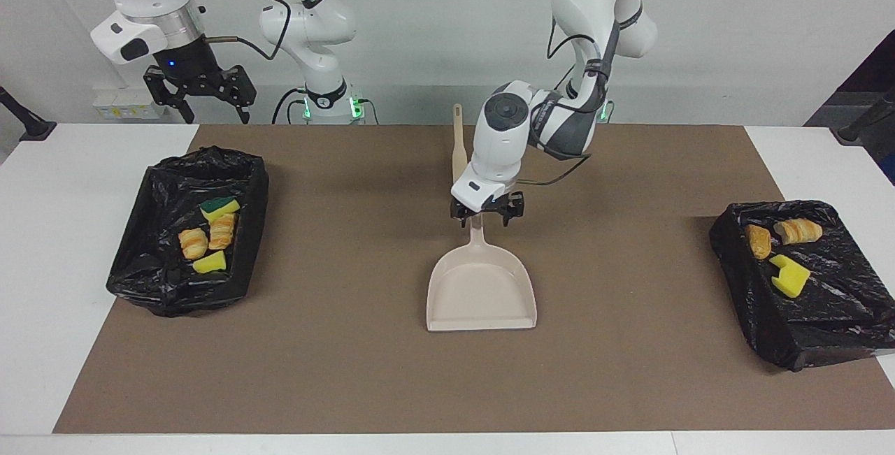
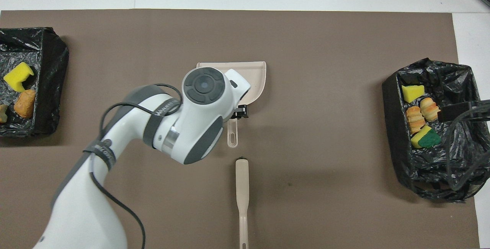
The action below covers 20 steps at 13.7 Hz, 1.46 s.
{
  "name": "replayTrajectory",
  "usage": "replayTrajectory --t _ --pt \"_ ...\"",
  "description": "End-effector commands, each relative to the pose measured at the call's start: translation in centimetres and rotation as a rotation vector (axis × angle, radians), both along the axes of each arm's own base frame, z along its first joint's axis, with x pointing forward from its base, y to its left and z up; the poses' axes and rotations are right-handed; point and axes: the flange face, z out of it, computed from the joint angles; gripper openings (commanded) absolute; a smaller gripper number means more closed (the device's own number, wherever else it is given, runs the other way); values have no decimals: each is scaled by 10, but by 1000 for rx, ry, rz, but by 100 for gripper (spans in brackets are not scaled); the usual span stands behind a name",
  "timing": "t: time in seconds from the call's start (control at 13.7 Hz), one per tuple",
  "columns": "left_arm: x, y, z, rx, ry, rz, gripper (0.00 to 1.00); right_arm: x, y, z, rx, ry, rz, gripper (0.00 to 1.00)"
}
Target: Sweep and dump trash in bin
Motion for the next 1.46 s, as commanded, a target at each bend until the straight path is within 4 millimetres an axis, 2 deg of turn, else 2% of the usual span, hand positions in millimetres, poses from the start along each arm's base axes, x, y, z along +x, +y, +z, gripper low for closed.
replayTrajectory --t 0.0,0.29,0.44,0.66,0.73,0.88,1.02,1.17,1.24,1.39 --pt "4 86 32 16 -1 -79 100 -5 -3 0 4 -12 6 100" --pt "12 205 107 6 -47 -222 100 -5 -3 0 4 -12 5 100" --pt "17 247 148 12 -78 -245 100 -5 -3 0 4 -12 5 100" --pt "13 256 197 14 -69 -276 100 -5 -1 0 15 -7 -30 100" --pt "11 265 212 16 -77 -261 100 -6 -1 -1 15 -6 -36 100" --pt "3 271 233 15 -55 -254 100 -6 0 -1 15 -6 -35 100" --pt "-8 272 237 10 -31 -268 100 -6 0 -1 15 -6 -33 100" --pt "-15 278 233 6 -8 -310 100 -6 0 -1 15 -6 -33 100" --pt "-16 287 233 5 -8 -318 100 -6 0 -1 15 -4 -33 100" --pt "-15 290 232 6 -13 -302 100 -6 0 0 15 -6 -33 100"
